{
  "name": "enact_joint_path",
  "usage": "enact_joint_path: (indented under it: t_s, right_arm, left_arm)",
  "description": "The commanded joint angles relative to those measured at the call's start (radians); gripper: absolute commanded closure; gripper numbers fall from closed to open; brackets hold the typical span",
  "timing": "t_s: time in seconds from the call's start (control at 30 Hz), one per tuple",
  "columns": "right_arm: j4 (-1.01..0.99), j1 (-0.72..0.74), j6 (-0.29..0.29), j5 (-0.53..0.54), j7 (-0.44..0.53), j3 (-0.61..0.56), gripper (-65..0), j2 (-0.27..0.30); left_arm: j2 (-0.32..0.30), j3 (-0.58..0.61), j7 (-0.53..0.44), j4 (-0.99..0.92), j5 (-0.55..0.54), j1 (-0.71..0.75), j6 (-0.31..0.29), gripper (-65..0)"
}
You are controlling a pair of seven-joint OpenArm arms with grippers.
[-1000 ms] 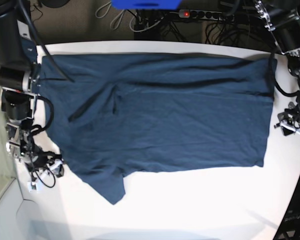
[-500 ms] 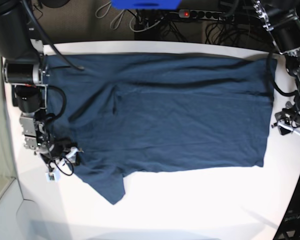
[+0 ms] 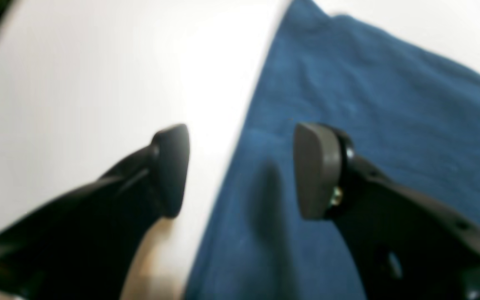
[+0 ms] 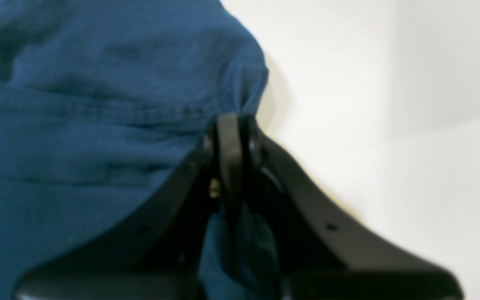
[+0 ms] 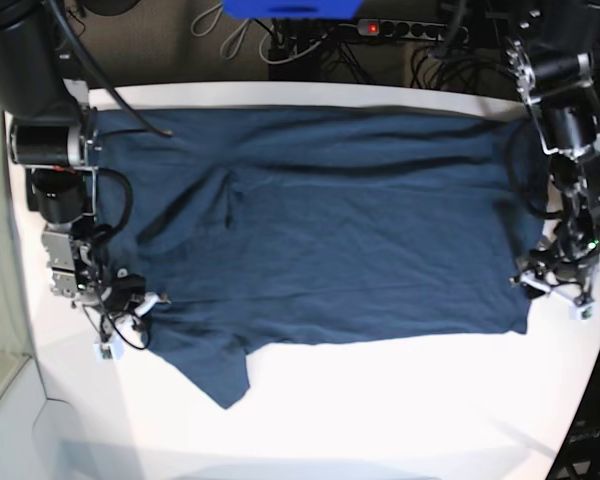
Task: Layout the t-shirt on the table in an organized manner, then fold the t-shirt properly
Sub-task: 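Move both grippers down to the hem corners of the shirt, then grasp the hem corners with both grippers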
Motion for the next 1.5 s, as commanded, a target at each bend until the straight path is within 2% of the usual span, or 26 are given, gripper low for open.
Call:
enact_joint_path:
  t_s: [0.0, 0.23, 0.43, 0.7, 0.9, 1.13, 1.33, 1.47]
  right_arm:
    - [0.002, 0.005, 0.004, -0.008, -0.035, -0.002, -0.6, 0.008]
    - [0.002, 0.000, 0.004, -0.008, -0.037, -0.002, -0.6, 0.008]
    - [0.002, 0.000, 0.004, -0.008, -0.040, -0.002, -0.6, 0.022]
    - [0.002, -0.012, 0.004, -0.008, -0.040, -0.002, -0.6, 0.022]
    - [0.002, -0.013, 0.004, -0.008, -0.040, 0.000, -0.6, 0.022]
    - [0.002, -0.013, 0.004, -0.008, -0.040, 0.000, -0.6, 0.022]
    - [0.002, -0.013, 0.004, -0.008, -0.040, 0.000, -0.6, 0.022]
    - [0.002, -0.013, 0.004, -0.008, -0.040, 0.000, -0.6, 0.022]
  left_arm:
    - [-0.022, 0.024, -0.048, -0.039, -0.005, -0.057, 0.005, -38.5]
    - [-0.042, 0.079, -0.254, -0.447, 0.002, -0.234, 0.008, -38.5]
    - [-0.044, 0.079, -0.378, -0.582, 0.144, -0.280, 0.008, -38.5]
    - [-0.002, 0.077, -0.392, -0.580, 0.178, -0.280, -0.003, -38.5]
    - [0.001, 0.077, -0.392, -0.576, 0.170, -0.281, -0.003, -38.5]
    - [0.001, 0.073, -0.374, -0.401, 0.169, -0.240, -0.003, -38.3]
    - [0.001, 0.077, -0.357, -0.396, 0.167, -0.245, -0.003, -38.4]
    - [0.025, 0.077, -0.358, -0.404, 0.173, -0.243, -0.003, -38.4]
